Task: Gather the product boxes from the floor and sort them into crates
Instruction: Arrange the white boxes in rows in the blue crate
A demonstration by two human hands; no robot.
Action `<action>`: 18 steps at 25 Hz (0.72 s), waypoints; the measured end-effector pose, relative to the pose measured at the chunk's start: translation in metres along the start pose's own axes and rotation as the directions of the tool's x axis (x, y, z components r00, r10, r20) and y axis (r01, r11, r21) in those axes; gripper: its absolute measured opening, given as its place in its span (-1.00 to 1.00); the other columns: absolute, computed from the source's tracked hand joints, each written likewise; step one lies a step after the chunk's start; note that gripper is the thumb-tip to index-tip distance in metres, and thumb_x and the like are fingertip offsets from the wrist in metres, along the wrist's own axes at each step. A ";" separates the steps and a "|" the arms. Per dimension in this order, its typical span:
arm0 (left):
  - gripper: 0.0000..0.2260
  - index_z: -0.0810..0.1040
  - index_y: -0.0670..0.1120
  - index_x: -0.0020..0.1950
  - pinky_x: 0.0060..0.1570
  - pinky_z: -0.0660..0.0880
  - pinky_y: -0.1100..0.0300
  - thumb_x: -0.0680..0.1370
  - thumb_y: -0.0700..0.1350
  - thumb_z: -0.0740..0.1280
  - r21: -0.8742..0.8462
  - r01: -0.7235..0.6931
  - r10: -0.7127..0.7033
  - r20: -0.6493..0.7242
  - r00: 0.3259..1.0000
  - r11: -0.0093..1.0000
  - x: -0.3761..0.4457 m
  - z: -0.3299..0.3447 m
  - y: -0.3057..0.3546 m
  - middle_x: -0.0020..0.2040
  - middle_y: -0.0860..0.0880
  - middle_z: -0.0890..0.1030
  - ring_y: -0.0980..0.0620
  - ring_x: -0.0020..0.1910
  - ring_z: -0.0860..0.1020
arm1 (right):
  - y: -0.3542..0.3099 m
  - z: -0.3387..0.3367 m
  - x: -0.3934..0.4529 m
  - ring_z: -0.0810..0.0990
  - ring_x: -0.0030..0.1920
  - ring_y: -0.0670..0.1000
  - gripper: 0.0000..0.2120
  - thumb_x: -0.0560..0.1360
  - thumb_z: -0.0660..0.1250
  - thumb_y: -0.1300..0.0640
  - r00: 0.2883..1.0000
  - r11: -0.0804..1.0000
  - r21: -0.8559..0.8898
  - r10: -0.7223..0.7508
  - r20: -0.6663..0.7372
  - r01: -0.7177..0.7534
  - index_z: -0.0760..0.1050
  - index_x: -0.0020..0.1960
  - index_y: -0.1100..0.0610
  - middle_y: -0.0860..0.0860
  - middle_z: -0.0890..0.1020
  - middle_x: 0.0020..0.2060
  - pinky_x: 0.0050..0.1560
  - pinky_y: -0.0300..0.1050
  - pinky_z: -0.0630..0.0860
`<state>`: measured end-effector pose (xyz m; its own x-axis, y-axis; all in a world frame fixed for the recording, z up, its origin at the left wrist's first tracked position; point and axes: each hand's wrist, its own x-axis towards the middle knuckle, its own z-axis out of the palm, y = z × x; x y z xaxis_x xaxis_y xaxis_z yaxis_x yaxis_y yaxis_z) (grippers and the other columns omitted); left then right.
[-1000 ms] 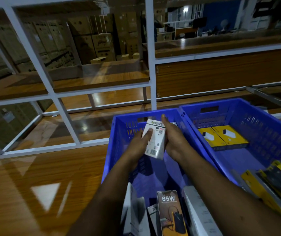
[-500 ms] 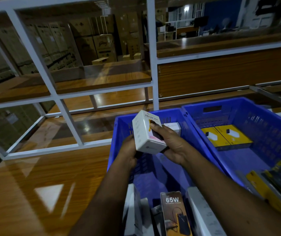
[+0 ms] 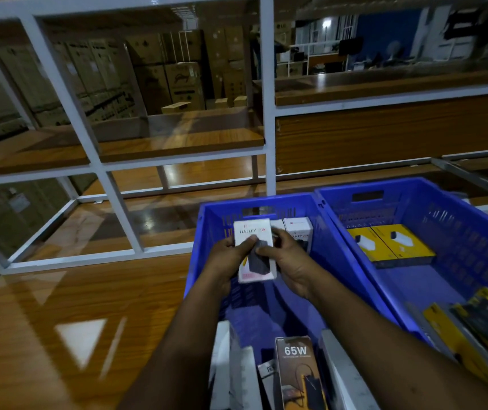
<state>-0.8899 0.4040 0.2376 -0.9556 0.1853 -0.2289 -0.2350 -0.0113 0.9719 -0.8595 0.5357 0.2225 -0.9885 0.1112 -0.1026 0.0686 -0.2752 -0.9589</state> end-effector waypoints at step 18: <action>-0.84 0.44 -0.10 0.02 -0.26 0.47 0.13 0.55 -0.28 0.38 -0.108 0.135 -0.153 -0.178 0.972 0.985 0.020 -0.009 -0.002 -0.14 -0.06 0.57 0.00 -0.28 0.53 | 0.070 0.004 0.068 0.50 -0.26 0.06 -0.86 0.53 0.29 0.41 0.853 0.853 -0.039 0.516 -0.084 -0.520 0.44 -0.17 0.25 0.12 0.51 -0.25 -0.38 -0.12 0.55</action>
<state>-0.9096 0.3991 0.2302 -0.9247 0.0067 -0.3805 -0.3795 -0.0920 0.9206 -0.9230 0.5199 0.1496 -0.7961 0.0331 -0.6042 0.5777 -0.2558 -0.7751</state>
